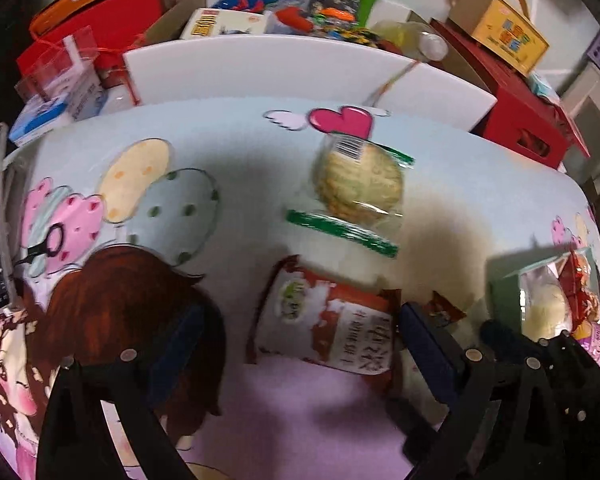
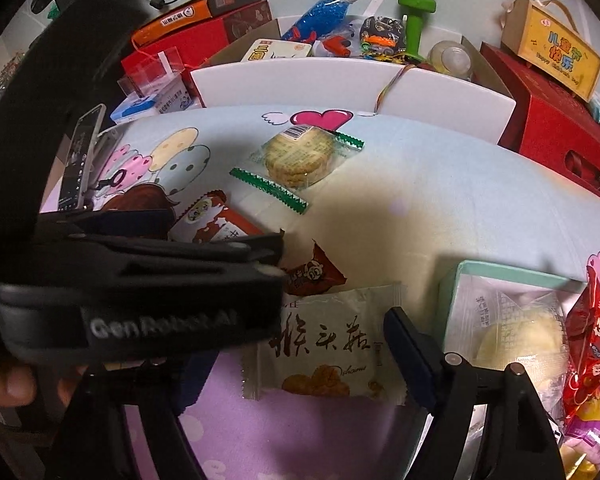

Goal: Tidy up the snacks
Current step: 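Grasp the brown biscuit pack with the left tool while the right tool grasps the white mushroom-cookie pack, then carry both packs over the tray and lower them inside, then open both tools to release the packs into the tray, then move both tools back toward the cookie and red candy on the table, then grasp the wrapped round cookie with the left tool while the right tool grasps the red candy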

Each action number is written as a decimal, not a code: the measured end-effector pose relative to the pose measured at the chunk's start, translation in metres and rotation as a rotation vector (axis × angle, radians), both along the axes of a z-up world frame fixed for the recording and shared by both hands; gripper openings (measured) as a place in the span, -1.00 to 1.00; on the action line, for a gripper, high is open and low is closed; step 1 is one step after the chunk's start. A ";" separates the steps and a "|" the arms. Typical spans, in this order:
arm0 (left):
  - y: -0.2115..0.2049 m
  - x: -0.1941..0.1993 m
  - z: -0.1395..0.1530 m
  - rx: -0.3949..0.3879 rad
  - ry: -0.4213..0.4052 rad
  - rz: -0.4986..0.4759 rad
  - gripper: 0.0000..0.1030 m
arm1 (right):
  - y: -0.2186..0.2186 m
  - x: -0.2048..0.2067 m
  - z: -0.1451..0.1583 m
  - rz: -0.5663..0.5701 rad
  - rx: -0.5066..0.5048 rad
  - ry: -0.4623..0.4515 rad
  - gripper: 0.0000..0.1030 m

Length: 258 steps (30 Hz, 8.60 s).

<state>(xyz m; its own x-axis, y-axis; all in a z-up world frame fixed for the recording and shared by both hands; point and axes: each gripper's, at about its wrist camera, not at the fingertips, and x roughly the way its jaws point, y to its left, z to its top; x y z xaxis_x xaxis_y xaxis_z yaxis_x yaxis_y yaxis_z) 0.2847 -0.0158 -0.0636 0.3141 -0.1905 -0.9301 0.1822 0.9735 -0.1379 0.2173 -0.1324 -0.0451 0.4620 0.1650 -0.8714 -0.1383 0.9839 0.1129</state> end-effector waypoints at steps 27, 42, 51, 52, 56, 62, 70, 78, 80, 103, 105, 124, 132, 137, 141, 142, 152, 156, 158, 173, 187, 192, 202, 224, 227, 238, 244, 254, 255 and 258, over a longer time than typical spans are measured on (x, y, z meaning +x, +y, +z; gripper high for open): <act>0.016 -0.016 0.005 0.104 -0.051 0.093 0.34 | -0.012 -0.003 -0.001 -0.051 -0.040 -0.019 -0.06; 0.017 -0.079 0.052 0.001 -0.133 0.197 0.33 | -0.028 -0.052 0.041 -0.074 0.042 -0.092 -0.60; 0.001 -0.112 0.077 -0.043 -0.186 0.182 0.33 | -0.052 -0.093 0.066 -0.144 0.110 -0.143 -0.60; -0.003 -0.114 0.079 -0.044 -0.192 0.175 0.33 | -0.056 -0.097 0.069 -0.151 0.116 -0.148 -0.60; -0.022 -0.125 0.088 -0.057 -0.222 0.133 0.33 | -0.071 -0.108 0.076 -0.186 0.128 -0.169 -0.60; -0.052 -0.132 0.092 -0.054 -0.236 0.074 0.33 | -0.108 -0.119 0.087 -0.258 0.160 -0.198 -0.59; -0.113 -0.151 0.099 -0.044 -0.266 -0.074 0.33 | -0.170 -0.137 0.092 -0.396 0.179 -0.212 -0.59; -0.177 -0.170 0.088 -0.012 -0.262 -0.235 0.33 | -0.224 -0.152 0.086 -0.512 0.207 -0.203 -0.59; -0.189 -0.173 0.083 0.001 -0.259 -0.265 0.34 | -0.233 -0.154 0.083 -0.531 0.218 -0.198 -0.59; -0.215 -0.164 0.058 0.066 -0.259 -0.315 0.43 | -0.218 -0.137 0.065 -0.444 0.241 -0.153 -0.53; -0.214 -0.165 0.060 0.061 -0.263 -0.317 0.47 | -0.219 -0.137 0.066 -0.445 0.243 -0.152 -0.53; -0.171 -0.155 0.091 0.050 -0.288 -0.177 0.54 | -0.223 -0.143 0.082 -0.462 0.200 -0.161 -0.33; -0.135 -0.138 0.068 0.110 -0.225 0.013 0.81 | -0.213 -0.138 0.072 -0.448 0.110 -0.105 0.55; -0.117 -0.131 0.061 0.120 -0.202 0.076 0.82 | -0.210 -0.136 0.067 -0.443 0.069 -0.094 0.79; -0.111 -0.130 0.059 0.119 -0.195 0.090 0.82 | -0.208 -0.135 0.066 -0.439 0.065 -0.094 0.97; -0.111 -0.130 0.059 0.120 -0.194 0.092 0.82 | -0.207 -0.135 0.066 -0.437 0.065 -0.095 0.98; -0.098 -0.127 0.060 0.105 -0.196 0.132 0.82 | -0.206 -0.135 0.066 -0.446 0.056 -0.108 1.00; -0.090 -0.126 0.061 0.092 -0.190 0.148 0.82 | -0.206 -0.135 0.066 -0.443 0.058 -0.108 1.00; -0.086 -0.126 0.062 0.092 -0.191 0.153 0.82 | -0.204 -0.134 0.067 -0.439 0.057 -0.108 1.00; -0.025 -0.122 0.070 0.161 -0.195 0.230 0.82 | -0.158 -0.124 0.073 -0.343 0.043 -0.118 1.00; 0.050 -0.123 0.064 0.117 -0.146 0.382 0.82 | -0.084 -0.110 0.072 -0.174 0.038 -0.131 1.00; 0.057 -0.116 0.055 0.088 -0.115 0.362 0.82 | -0.065 -0.101 0.067 -0.134 0.024 -0.123 1.00; 0.044 -0.068 0.048 0.073 -0.069 0.191 0.82 | -0.038 -0.052 0.071 -0.058 0.039 -0.102 1.00; 0.048 0.001 0.022 -0.046 0.094 0.190 0.82 | -0.017 0.059 0.007 -0.041 0.095 0.222 0.04; 0.045 0.002 0.017 -0.042 0.101 0.190 0.82 | -0.018 0.062 0.000 -0.063 0.104 0.240 -0.10; 0.029 0.012 0.016 -0.040 0.090 0.163 0.82 | -0.018 0.065 -0.004 -0.067 0.097 0.230 -0.41; 0.011 0.027 0.023 -0.079 0.072 0.124 0.82 | -0.032 0.074 0.006 -0.074 0.097 0.208 -0.42; -0.031 0.066 0.019 -0.108 0.083 0.044 0.81 | -0.067 0.098 0.032 -0.104 0.034 0.153 -0.42; -0.034 0.068 0.017 -0.105 0.084 0.037 0.81 | -0.072 0.099 0.033 -0.109 0.031 0.153 -0.42; -0.044 0.073 0.014 -0.098 0.086 0.014 0.76 | -0.083 0.101 0.035 -0.120 0.019 0.150 -0.42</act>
<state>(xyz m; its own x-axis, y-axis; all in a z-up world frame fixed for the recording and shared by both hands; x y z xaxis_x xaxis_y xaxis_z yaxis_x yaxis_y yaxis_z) 0.3582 -0.0603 -0.0493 0.2374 -0.2781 -0.9308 0.1522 0.9570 -0.2471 0.3185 -0.2154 -0.0106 0.3449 0.1335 -0.9291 -0.0002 0.9898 0.1422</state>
